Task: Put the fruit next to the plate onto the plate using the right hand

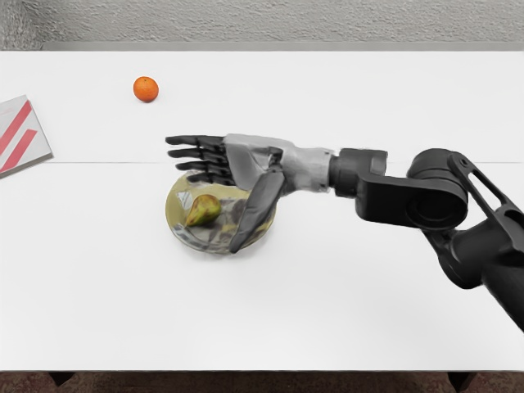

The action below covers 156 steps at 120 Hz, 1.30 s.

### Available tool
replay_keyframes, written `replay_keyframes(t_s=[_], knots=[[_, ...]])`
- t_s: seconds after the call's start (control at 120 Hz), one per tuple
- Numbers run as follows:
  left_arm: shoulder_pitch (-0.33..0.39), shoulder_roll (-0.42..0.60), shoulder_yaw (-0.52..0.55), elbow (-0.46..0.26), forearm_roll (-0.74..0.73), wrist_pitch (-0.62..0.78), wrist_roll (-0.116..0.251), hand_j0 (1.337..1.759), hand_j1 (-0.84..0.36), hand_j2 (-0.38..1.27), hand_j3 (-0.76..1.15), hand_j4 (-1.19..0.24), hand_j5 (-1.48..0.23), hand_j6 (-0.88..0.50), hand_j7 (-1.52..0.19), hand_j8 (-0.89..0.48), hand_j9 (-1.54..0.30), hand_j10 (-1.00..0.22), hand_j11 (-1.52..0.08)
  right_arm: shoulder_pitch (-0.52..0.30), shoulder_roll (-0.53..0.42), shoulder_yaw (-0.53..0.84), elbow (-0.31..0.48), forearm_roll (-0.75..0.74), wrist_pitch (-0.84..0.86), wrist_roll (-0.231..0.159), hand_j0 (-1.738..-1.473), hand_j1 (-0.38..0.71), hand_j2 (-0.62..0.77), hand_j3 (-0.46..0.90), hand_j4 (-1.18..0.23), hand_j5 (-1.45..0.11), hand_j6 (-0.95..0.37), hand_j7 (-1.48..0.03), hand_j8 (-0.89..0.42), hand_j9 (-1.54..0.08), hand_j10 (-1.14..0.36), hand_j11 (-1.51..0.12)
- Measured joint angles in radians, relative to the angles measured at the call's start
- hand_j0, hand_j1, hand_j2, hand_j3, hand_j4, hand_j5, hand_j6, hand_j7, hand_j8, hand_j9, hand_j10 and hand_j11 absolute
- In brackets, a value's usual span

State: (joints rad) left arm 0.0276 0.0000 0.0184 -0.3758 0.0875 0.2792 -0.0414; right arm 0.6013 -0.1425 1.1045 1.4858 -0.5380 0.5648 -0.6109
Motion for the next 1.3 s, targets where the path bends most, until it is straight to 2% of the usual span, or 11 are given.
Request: replay_keyframes(t_s=[0.208,0.417,0.717,1.083,1.3], knots=[[0.0,0.0,0.0,0.0,0.0,0.0,0.0,1.658,0.35,0.0,0.0,0.0,0.0,0.0,0.0,0.0,0.0,0.0,0.0,-0.22,-0.097,0.225,-0.003,0.139,0.04,0.0,-1.658,-0.35,0.0,0.0,0.0,-0.01,0.0,-0.01,0.0,-0.01,0.0,-0.01],[0.0,0.0,0.0,0.0,0.0,0.0,0.0,1.658,0.35,0.0,0.0,0.0,0.0,0.0,0.0,0.0,0.0,0.0,0.0,-0.369,-0.221,0.39,-0.004,0.273,0.045,0.0,-1.658,-0.35,0.0,0.0,0.0,0.0,0.0,0.0,0.0,0.0,0.0,0.0],[0.005,0.0,0.002,-0.001,0.0,0.0,0.0,1.658,0.35,0.0,0.0,0.0,0.0,0.0,0.0,0.0,0.0,0.0,0.0,-0.446,-0.282,0.499,-0.022,0.36,0.046,0.0,-1.658,-0.35,0.0,0.0,0.0,0.0,0.0,0.0,0.0,0.0,0.0,0.0],[0.023,0.0,0.002,0.0,0.0,0.0,0.0,1.658,0.35,0.0,0.0,0.0,0.0,0.0,0.0,0.0,0.0,0.0,0.0,-0.511,-0.29,0.605,-0.085,0.401,0.046,0.0,-1.658,-0.35,0.0,0.0,0.0,0.0,0.0,0.0,0.0,0.0,0.0,0.0],[0.025,0.0,0.001,0.0,0.0,0.0,0.0,1.658,0.35,0.0,0.0,0.0,0.0,0.0,0.0,0.0,0.0,0.0,0.0,-0.523,-0.29,0.639,-0.106,0.403,0.046,0.0,-1.658,-0.35,0.0,0.0,0.0,0.0,0.0,0.0,0.0,0.0,0.0,0.0]])
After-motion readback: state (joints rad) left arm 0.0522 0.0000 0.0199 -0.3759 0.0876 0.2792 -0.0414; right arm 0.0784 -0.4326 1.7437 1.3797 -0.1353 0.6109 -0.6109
